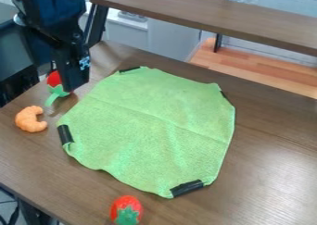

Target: Put the red figure on the bottom left edge of the cloth

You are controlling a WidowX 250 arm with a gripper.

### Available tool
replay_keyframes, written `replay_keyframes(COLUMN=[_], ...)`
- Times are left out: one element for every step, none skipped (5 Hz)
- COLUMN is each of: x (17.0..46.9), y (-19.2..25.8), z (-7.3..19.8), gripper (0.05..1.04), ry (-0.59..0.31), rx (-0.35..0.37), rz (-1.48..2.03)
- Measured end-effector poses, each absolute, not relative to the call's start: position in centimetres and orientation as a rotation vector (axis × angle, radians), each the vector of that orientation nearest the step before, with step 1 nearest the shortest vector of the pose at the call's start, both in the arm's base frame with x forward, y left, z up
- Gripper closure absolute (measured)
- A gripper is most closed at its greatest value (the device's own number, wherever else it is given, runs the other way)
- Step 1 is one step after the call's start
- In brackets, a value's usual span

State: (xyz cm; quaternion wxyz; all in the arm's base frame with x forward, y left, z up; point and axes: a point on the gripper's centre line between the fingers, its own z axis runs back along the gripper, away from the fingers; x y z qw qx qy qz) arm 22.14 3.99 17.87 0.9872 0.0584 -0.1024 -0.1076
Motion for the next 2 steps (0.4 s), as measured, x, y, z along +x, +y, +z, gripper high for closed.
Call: replay_keyframes(x=[22.4,24.1], y=[4.2,9.1], z=[17.3,14.6], gripper=[0.084,0.085], ry=[-0.197,-0.19], rx=[0.105,0.079], rz=[-0.211,-0.074])
